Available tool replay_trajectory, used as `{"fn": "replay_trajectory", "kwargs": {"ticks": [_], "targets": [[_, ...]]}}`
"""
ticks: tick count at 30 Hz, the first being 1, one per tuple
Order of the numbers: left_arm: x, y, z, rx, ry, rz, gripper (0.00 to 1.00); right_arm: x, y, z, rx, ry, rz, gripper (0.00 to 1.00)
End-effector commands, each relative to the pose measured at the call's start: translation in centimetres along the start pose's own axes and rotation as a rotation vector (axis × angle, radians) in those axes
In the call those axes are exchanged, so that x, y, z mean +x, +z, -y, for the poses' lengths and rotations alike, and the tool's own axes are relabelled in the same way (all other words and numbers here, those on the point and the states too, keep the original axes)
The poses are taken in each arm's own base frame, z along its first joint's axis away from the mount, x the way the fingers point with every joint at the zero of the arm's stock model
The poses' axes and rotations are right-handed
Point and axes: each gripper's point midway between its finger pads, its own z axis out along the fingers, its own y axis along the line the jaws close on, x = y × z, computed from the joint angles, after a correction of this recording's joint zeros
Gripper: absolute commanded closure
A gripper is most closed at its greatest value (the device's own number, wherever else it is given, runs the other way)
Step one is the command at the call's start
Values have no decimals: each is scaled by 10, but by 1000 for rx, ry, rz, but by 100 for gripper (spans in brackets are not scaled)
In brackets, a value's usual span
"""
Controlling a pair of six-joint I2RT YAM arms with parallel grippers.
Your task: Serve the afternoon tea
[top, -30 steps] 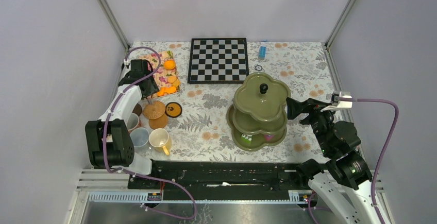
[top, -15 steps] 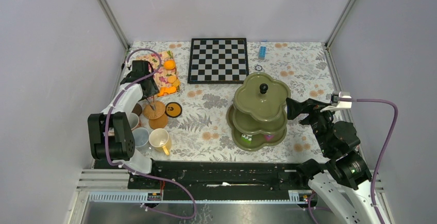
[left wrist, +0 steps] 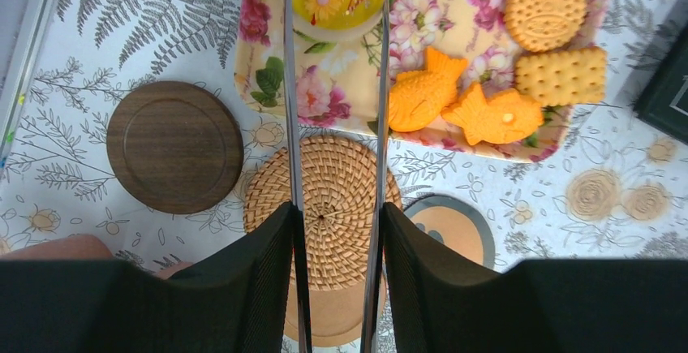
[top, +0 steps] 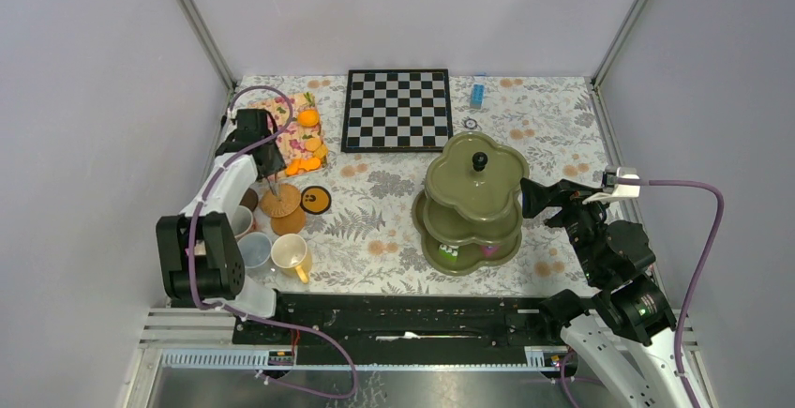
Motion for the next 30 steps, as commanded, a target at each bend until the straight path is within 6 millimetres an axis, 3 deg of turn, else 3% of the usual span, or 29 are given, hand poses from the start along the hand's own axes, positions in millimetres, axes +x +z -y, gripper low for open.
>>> {"fn": "replay_trajectory", "kwargs": {"ticks": [1,3,8,15,22,30], "targets": [[-36,-38,19,109,34,138,67,-8,2,-6,-26,8,33,2],[-37,-52,30,151,95,169,68,-9,2,-5,-22,8,34,2],[-17,-96,79,271,322,241,68,-10,3,-5,-17,4,38,2],[47,-172,125,532,574,239,68,-11,4,-5,-16,-2,40,2],[107,-233,139,722,712,141,67,-9,11,-9,-25,0,25,2],[145,-300,125,974,713,78,67,-11,14,-12,-30,-1,23,2]]}}
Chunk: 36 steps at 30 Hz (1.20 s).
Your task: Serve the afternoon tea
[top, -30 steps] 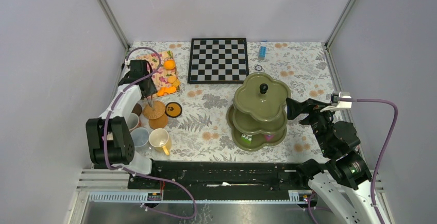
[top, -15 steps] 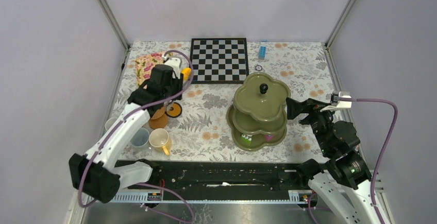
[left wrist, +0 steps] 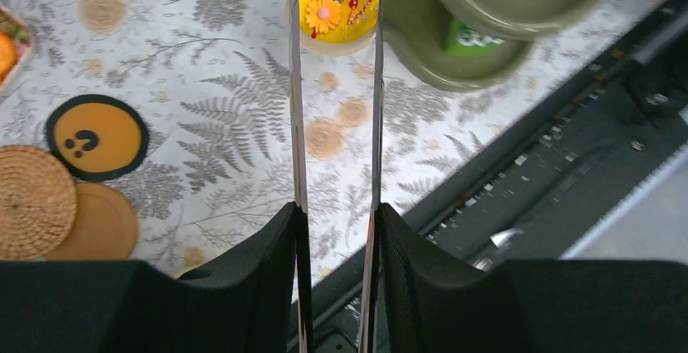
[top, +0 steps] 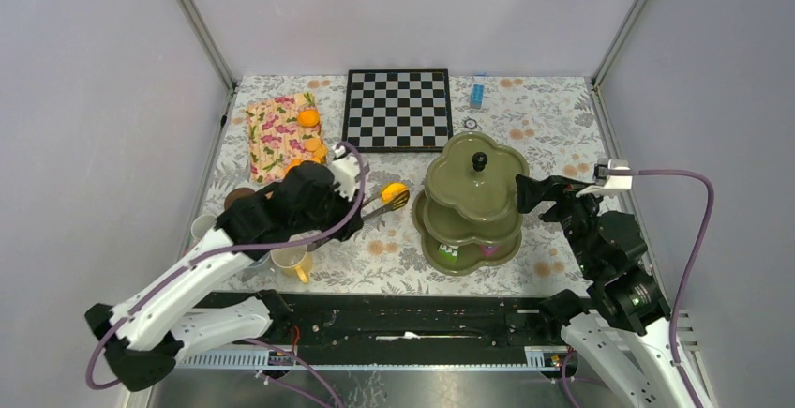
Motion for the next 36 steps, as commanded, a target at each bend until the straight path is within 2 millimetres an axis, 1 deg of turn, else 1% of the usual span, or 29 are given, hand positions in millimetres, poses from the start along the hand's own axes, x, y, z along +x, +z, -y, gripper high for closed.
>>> {"fn": "replay_trajectory", "kwargs": {"ticks": [1,3,5,8,11,13,15,20,23,25,29,32,36], "targets": [[-13,-47,30,170,-37,119,67,-16,2,-11,-40,9,48,2],[-12,-57,35,203,-34,132,67,-16,3,-11,-40,17,49,2],[-14,-62,41,238,-26,133,68,-14,3,-11,-42,23,47,2],[-21,-67,60,346,-3,125,67,-14,3,-11,-41,29,49,2],[-30,-67,79,443,23,121,67,-14,3,-9,-33,28,55,2],[-41,-70,91,493,51,146,67,-16,1,-9,-32,27,63,2],[-49,-69,100,527,75,163,67,-17,0,-8,-32,28,68,2],[-48,-51,122,569,142,129,67,-20,-4,-6,-27,32,77,2],[-53,-41,137,590,169,160,67,-20,-5,-6,-25,34,81,2],[-58,-31,147,591,185,181,67,-20,-6,-5,-24,34,82,2],[-66,-14,162,533,251,228,67,-19,-6,-5,-25,36,78,2],[-62,4,174,498,312,210,68,-20,-8,-5,-24,36,78,2],[-67,21,178,419,349,236,69,-20,-10,-3,-21,38,81,2]]}}
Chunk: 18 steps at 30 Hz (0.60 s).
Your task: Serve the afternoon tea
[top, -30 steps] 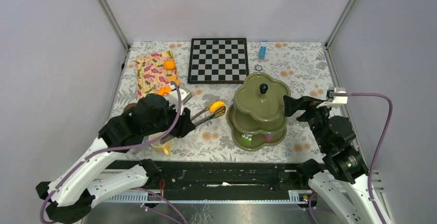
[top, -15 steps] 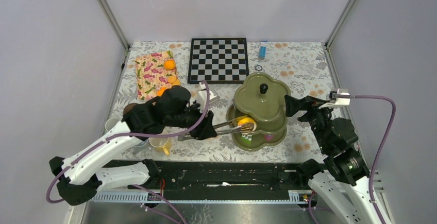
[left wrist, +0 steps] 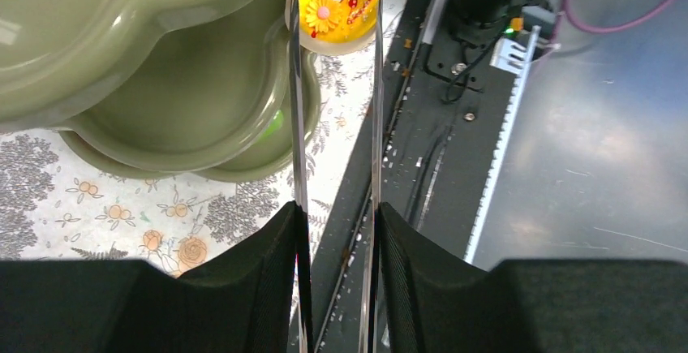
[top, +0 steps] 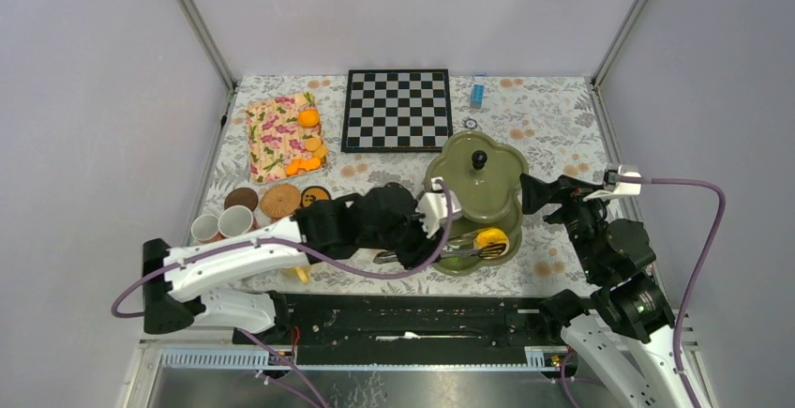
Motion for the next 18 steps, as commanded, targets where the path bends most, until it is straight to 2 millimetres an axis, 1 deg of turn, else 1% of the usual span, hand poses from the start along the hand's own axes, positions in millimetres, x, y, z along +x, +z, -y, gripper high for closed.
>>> {"fn": "replay_trajectory", "kwargs": {"ticks": [1,4,8,14,18], "targets": [[-46,7,-13,-131,83,159,70,-7,-4,0,-1,18,29,2],[-48,13,-19,-193,88,200,70,-7,-6,1,2,18,28,2],[-56,15,-24,-235,85,268,70,-5,-6,1,0,20,24,2],[-56,32,-27,-255,101,241,68,-5,-5,0,-2,22,20,2],[-53,38,-27,-249,110,225,66,-5,-6,0,-3,20,23,2]]}}
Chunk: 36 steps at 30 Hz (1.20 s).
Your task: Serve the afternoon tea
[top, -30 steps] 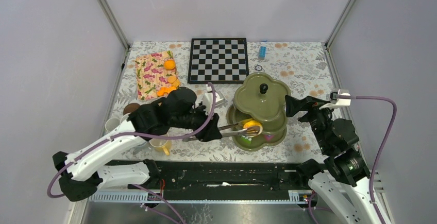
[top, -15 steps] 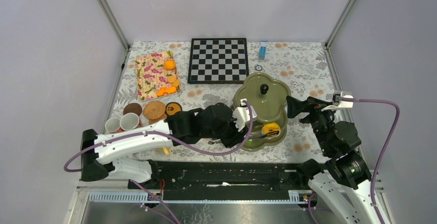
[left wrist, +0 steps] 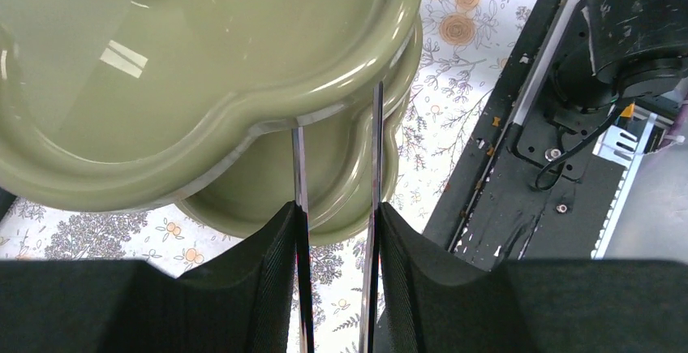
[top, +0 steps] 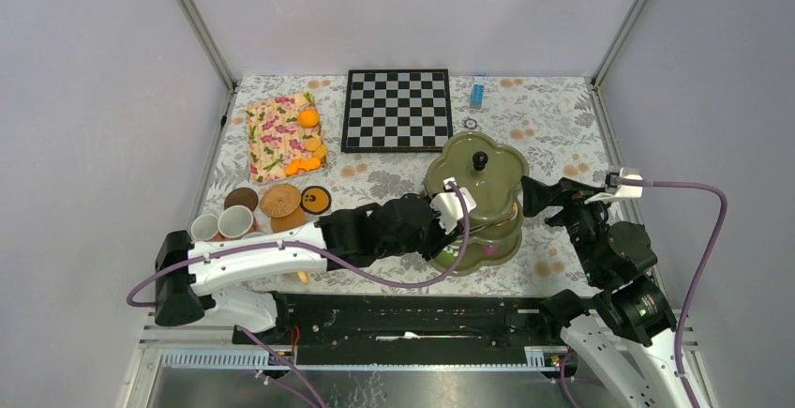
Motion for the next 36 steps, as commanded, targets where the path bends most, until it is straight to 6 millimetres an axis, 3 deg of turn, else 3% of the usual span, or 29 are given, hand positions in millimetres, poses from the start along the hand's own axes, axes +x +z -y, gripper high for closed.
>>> {"fn": "replay_trajectory", "kwargs": {"ticks": [1,6,14,27,36], "targets": [[-27,3,2,-3,9,89,65,-6,-1,-2,-4,14,25,2],[-15,5,7,22,16,41,60,-5,-1,-1,-1,15,24,2],[-11,6,9,33,16,8,51,-4,-1,-2,-5,20,20,2],[-20,-10,6,31,-4,57,43,-2,0,-3,-11,31,13,2],[-15,-26,6,48,-13,44,42,-2,0,-3,-10,32,14,2]]}}
